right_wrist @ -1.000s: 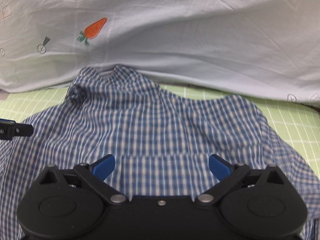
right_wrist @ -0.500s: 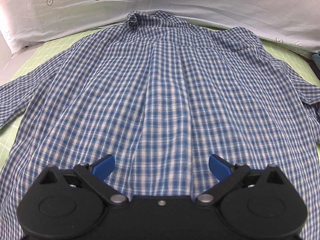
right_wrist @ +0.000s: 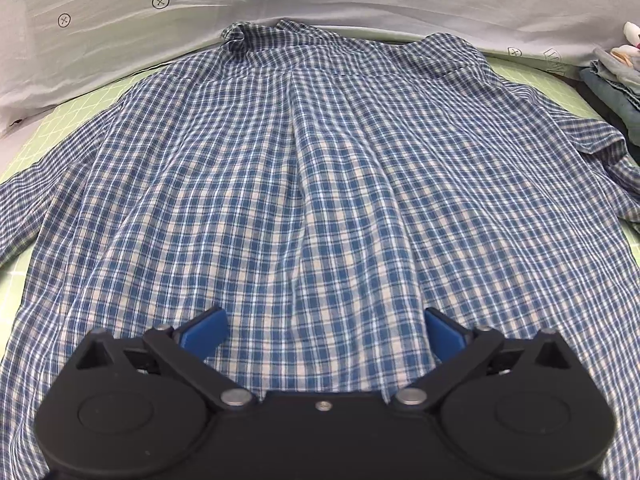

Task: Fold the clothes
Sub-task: 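Grasp the sleeve cuff with the left gripper and lay the sleeve straight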

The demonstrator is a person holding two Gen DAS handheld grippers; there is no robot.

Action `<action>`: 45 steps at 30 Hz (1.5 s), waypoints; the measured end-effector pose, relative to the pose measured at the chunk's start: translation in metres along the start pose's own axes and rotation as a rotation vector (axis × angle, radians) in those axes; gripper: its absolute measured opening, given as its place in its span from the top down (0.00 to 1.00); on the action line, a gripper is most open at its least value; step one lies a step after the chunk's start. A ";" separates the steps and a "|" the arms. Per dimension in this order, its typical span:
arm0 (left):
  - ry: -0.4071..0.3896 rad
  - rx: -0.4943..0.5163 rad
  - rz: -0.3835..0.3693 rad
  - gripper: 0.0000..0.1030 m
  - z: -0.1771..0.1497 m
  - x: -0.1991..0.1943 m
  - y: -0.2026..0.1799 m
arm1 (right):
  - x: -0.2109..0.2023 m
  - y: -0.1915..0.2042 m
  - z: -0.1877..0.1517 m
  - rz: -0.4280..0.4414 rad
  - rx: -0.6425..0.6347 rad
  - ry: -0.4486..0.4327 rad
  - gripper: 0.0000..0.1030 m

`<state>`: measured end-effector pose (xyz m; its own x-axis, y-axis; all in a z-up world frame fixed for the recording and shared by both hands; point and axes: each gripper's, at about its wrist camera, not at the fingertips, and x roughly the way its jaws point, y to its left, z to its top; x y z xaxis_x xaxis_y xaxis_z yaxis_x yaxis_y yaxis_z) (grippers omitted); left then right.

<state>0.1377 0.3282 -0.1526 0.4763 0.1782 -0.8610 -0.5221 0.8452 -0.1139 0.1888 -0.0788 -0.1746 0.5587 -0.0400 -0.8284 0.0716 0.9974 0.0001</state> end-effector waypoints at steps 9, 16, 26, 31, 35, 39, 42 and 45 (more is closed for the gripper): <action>-0.026 -0.017 -0.098 0.43 0.000 0.011 -0.008 | 0.002 0.006 0.000 -0.006 0.009 -0.043 0.00; -0.072 -0.048 -0.157 0.85 0.003 0.003 0.003 | 0.002 0.007 -0.002 -0.002 0.006 -0.072 0.00; -0.165 -0.087 0.056 0.93 0.032 -0.054 0.037 | 0.002 0.006 -0.001 0.007 -0.004 -0.089 0.00; -0.269 -0.130 0.199 0.89 0.050 -0.077 0.056 | 0.004 0.008 -0.002 0.009 -0.006 -0.100 0.00; -0.259 -0.055 0.347 0.61 0.054 -0.068 0.049 | 0.005 0.007 0.000 0.013 -0.009 -0.101 0.00; -0.155 -0.033 0.291 0.51 0.045 -0.046 0.048 | 0.006 0.006 0.001 0.013 -0.008 -0.104 0.00; -0.100 0.025 0.263 0.45 0.031 -0.024 0.040 | 0.006 0.007 -0.001 0.012 -0.006 -0.109 0.00; -0.008 0.042 0.286 0.44 0.021 -0.006 0.036 | 0.006 0.007 0.000 0.011 -0.005 -0.109 0.00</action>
<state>0.1310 0.3681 -0.1415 0.3194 0.4165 -0.8512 -0.6064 0.7801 0.1541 0.1921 -0.0716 -0.1795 0.6459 -0.0348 -0.7626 0.0605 0.9982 0.0057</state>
